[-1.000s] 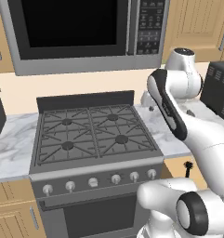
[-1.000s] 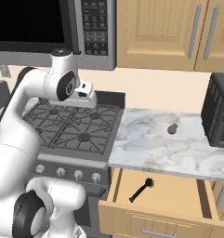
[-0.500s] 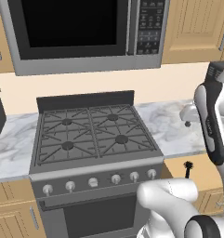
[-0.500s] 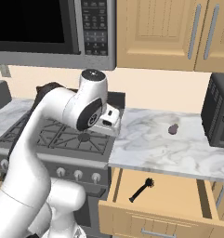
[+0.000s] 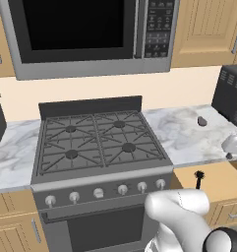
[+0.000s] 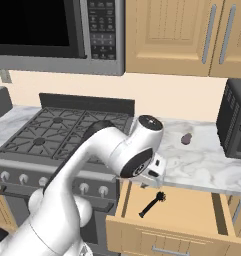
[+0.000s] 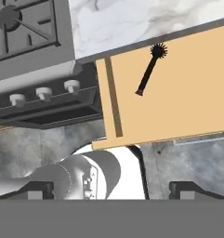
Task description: Pick the dish brush from the drawer and place it on the counter.
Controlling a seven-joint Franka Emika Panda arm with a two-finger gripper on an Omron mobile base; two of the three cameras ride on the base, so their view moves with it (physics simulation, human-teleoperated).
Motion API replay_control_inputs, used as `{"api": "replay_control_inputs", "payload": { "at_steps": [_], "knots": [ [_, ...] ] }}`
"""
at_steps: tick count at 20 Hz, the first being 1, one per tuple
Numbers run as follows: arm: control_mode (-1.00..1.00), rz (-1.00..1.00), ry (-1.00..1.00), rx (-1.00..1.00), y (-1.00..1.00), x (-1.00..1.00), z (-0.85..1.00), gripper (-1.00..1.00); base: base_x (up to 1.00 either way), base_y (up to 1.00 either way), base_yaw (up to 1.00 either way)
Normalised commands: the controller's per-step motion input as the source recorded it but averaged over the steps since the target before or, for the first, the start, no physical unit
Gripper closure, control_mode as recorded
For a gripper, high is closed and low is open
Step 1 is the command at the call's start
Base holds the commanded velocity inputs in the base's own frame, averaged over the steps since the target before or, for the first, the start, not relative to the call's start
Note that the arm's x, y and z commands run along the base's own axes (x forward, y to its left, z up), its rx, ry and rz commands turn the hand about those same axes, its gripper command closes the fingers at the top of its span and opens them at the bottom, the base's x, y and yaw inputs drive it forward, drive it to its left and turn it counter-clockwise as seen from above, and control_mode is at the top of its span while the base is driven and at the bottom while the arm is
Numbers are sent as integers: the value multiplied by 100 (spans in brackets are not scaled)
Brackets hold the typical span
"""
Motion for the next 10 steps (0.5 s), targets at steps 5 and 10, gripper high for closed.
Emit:
{"api": "replay_control_inputs", "payload": {
  "at_steps": [5, 10],
  "knots": [
    [-100, 0, 4, 0, -95, 1, -68, -100, 0, 0, 0],
    [-100, 0, 4, 0, -84, 0, -69, -100, 0, 0, 0]
  ]
}}
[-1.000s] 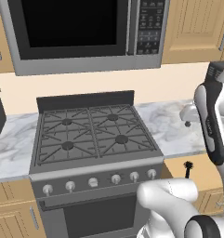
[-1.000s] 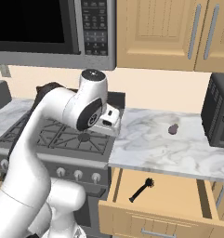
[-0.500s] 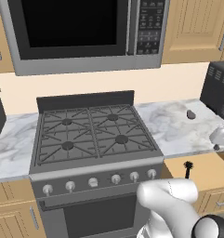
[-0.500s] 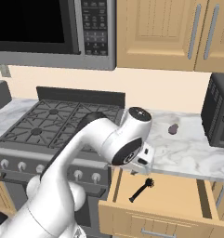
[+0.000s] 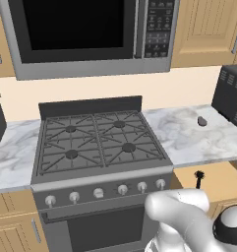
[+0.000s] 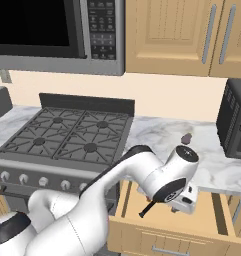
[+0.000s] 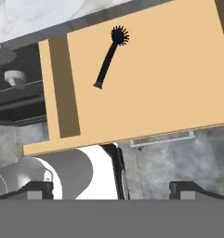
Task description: Pick the dish brush from the drawer and place it on the counter.
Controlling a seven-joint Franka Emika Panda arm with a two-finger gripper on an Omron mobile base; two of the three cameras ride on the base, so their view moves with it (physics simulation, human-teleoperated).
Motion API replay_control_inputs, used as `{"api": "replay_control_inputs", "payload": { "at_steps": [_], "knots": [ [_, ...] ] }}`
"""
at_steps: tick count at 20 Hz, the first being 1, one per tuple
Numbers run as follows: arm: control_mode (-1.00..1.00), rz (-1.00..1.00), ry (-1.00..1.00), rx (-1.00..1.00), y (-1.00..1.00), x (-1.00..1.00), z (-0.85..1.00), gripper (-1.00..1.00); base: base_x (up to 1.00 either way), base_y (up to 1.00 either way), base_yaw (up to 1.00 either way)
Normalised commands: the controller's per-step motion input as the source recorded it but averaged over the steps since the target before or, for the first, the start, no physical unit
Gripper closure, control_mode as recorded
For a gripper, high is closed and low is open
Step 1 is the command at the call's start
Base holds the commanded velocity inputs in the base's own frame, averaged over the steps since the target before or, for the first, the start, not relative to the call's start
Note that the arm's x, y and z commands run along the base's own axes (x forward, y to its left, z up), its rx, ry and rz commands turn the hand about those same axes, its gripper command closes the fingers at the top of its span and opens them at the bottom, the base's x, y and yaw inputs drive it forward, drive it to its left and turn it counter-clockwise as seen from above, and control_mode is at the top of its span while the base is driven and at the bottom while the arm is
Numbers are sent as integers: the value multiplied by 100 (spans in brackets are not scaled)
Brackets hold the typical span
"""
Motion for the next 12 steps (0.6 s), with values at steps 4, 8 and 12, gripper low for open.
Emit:
{"api": "replay_control_inputs", "payload": {
  "at_steps": [4, 8, 12],
  "knots": [
    [-100, 0, 3, 0, -62, 8, -64, -100, 0, 0, 0],
    [-100, 4, 0, 0, -40, 49, -51, -100, 0, 0, 0],
    [-100, 10, 0, 0, -27, 63, -48, -100, 0, 0, 0]
  ]
}}
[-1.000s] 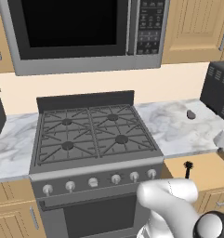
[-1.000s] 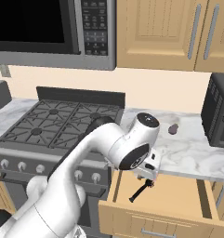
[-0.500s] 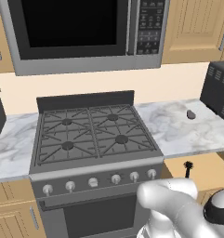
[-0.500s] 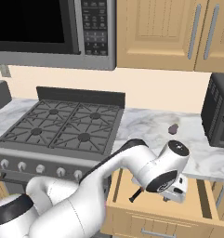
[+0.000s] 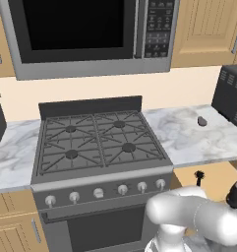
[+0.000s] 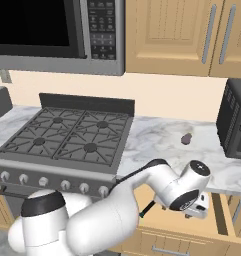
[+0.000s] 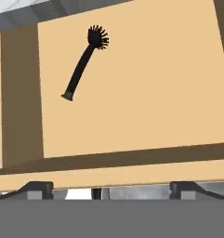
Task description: Pick the dish brush from the drawer and place it on the counter.
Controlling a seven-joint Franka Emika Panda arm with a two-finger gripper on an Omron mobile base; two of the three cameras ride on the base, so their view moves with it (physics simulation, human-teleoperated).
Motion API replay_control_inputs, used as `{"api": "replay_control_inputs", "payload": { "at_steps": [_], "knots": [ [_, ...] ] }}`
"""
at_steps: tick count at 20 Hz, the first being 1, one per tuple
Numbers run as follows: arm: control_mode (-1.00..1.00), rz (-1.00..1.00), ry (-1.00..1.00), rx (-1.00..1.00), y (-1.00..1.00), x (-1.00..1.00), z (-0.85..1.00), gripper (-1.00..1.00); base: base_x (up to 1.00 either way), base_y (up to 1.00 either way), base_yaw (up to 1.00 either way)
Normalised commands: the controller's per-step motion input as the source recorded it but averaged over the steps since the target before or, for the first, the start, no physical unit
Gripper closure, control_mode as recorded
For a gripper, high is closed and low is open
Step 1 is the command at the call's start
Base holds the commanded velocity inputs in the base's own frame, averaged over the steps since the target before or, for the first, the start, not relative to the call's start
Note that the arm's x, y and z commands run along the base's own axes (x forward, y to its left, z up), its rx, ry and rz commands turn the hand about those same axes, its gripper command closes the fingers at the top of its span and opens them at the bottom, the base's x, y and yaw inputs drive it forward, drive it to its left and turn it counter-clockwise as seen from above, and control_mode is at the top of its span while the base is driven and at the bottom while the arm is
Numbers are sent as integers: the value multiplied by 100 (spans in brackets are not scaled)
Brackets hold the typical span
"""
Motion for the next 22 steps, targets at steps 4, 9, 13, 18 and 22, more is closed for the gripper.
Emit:
{"api": "replay_control_inputs", "payload": {
  "at_steps": [4, 9, 13, 18, 22],
  "knots": [
    [-100, 7, 0, 0, -22, 37, -59, -100, 0, 0, 0],
    [-100, 1, 0, 0, -8, 1, -68, -100, 0, 0, 0],
    [-100, 0, 0, 0, -3, 0, -75, -100, 0, 0, 0],
    [-100, 1, 2, 0, -1, -64, -69, -100, 0, 0, 0],
    [-100, 4, 0, 0, 0, -100, -47, -100, 0, 0, 0]
  ]
}}
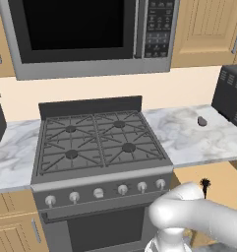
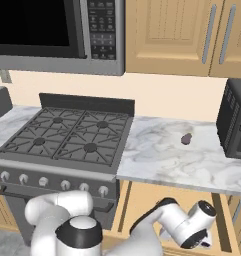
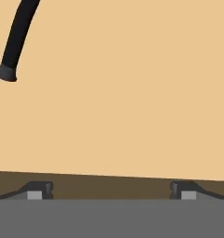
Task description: Pick the dish brush from the drawer and place it on the counter.
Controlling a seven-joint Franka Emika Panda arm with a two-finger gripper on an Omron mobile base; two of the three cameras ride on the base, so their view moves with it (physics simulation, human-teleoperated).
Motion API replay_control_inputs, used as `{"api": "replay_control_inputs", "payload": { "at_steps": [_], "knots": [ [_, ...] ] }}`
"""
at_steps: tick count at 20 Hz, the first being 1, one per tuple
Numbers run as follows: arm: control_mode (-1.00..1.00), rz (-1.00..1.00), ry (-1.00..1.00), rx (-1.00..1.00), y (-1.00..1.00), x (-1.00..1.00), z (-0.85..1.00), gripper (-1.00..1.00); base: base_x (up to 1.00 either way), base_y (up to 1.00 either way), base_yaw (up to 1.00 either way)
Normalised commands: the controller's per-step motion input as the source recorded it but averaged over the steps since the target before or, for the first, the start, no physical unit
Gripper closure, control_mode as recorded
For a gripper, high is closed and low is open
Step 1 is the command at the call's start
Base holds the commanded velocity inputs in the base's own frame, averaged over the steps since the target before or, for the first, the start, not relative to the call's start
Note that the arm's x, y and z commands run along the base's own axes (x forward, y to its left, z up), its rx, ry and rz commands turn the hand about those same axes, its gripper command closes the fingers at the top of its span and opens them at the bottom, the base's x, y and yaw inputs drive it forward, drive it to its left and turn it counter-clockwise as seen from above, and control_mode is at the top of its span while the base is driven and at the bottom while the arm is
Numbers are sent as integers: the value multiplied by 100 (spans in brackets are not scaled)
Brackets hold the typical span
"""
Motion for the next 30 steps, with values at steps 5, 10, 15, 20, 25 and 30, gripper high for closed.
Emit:
{"api": "replay_control_inputs", "payload": {
  "at_steps": [5, 10, 15, 20, 25, 30],
  "knots": [
    [-100, 14, -3, 1, 19, -100, 5, -100, 0, 0, 0],
    [-100, 11, -9, 9, 14, -19, 100, -100, 0, 0, 0],
    [-100, 0, 0, 17, 0, 55, 100, -100, 0, 0, 0],
    [-100, -2, 0, 18, -2, 99, 88, -100, 0, 0, 0],
    [-100, -24, 20, 2, 23, 87, -21, -100, 0, 0, 0],
    [-100, -35, 37, -8, 56, 18, -93, -100, 0, 0, 0]
  ]
}}
